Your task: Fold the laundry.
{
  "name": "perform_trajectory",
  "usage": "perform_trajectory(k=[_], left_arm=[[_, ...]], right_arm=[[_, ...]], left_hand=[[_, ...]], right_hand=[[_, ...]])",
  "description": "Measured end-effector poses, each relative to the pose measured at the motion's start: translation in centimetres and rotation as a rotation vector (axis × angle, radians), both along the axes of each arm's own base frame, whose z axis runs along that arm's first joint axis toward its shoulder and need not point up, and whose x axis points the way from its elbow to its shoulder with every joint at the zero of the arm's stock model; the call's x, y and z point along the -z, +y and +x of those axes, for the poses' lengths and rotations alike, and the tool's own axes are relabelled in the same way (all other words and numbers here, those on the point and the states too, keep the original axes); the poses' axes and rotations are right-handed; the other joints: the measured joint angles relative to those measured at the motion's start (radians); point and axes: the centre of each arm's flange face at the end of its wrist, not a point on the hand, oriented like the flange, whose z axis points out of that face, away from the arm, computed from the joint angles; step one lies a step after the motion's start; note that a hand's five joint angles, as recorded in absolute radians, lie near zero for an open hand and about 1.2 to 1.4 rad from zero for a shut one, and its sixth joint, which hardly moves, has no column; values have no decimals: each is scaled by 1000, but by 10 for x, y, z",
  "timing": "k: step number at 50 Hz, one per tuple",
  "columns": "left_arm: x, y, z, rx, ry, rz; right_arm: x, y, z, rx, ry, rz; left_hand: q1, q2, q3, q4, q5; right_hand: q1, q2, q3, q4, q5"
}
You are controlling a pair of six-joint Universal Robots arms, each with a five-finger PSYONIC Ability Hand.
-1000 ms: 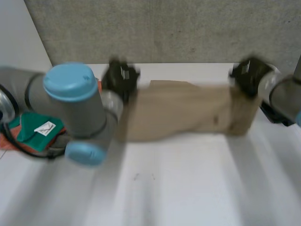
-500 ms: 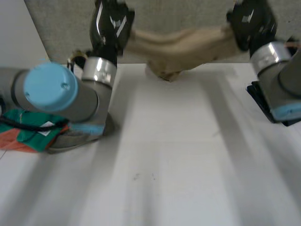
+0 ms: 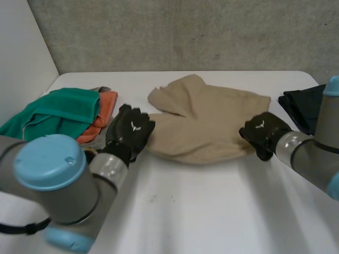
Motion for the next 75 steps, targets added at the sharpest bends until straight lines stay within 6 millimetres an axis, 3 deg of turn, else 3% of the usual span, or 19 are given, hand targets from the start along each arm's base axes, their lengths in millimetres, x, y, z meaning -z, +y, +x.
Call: perform_trajectory(k=[4,5,7,12,19,24,32,33,34,43,54,58,59,60,61,62,65,71,75], left_arm=[[-7,46,16,42,-115,154],[-7,46,16,42,-115,154],[-9,85,29,93,-221,288],[-9,125,39,152,-322,431],[-9,129,32,159,-328,454],[-10,100,13,113,-267,385],[-14,31,-17,23,-100,212],[-14,22,-22,17,-77,185],[-15,-8,-40,7,5,75],[-11,-88,-93,55,130,-300],[30,-167,-114,76,163,-469],[39,-176,-113,71,165,-474],[49,-183,-112,76,176,-471],[55,-186,-112,88,190,-461],[58,-187,-112,99,200,-455],[60,-186,-113,115,216,-445],[62,-181,-118,154,257,-429],[42,-168,-121,186,308,-433],[18,-156,-116,174,326,-429]], right_arm=[[-11,35,-12,-37,89,112],[-11,35,-12,-37,89,112],[-15,57,-24,-73,175,177],[-12,83,-45,-119,294,259],[-7,87,-53,-121,317,283],[-8,76,-53,-105,295,224],[-6,42,-46,-50,227,44],[-5,34,-44,-38,212,14],[-2,21,-42,-17,188,-35],[5,-59,-33,111,113,-367],[36,-133,-13,132,62,-616],[47,-144,-10,129,59,-632],[49,-146,-10,129,59,-634],[67,-160,-7,129,58,-642],[70,-162,-7,130,58,-641],[73,-164,-6,132,58,-641],[74,-166,-4,139,51,-639],[47,-156,-2,163,-2,-637],[10,-137,-6,192,-94,-604]], left_hand=[[0,0,0,0,0],[0,0,0,0,0],[0,0,0,0,0],[0,0,0,0,0],[0,0,0,0,0],[1,0,0,0,0],[0,0,0,0,0],[0,0,0,0,0],[0,0,0,0,0],[0,0,0,0,0],[0,0,0,0,0],[0,0,0,0,0],[-4,-44,-42,-46,-9],[-52,-126,-107,-114,-61],[-312,-347,-340,-353,-294],[-579,-577,-565,-586,-525],[-923,-938,-926,-949,-886],[-936,-996,-986,-1001,-935],[-936,-996,-986,-1001,-935]], right_hand=[[0,0,0,0,0],[0,0,0,0,0],[0,0,0,0,0],[0,0,0,0,0],[0,0,0,0,0],[0,0,0,0,0],[0,0,0,0,0],[0,0,0,0,0],[0,0,0,0,0],[0,0,0,0,0],[0,0,0,0,0],[0,0,0,0,0],[-93,-114,-120,-123,-112],[-397,-482,-470,-474,-418],[-397,-482,-470,-474,-418],[-615,-718,-703,-708,-648],[-771,-921,-934,-936,-899],[-784,-945,-973,-957,-930],[-784,-945,-973,-957,-930]])
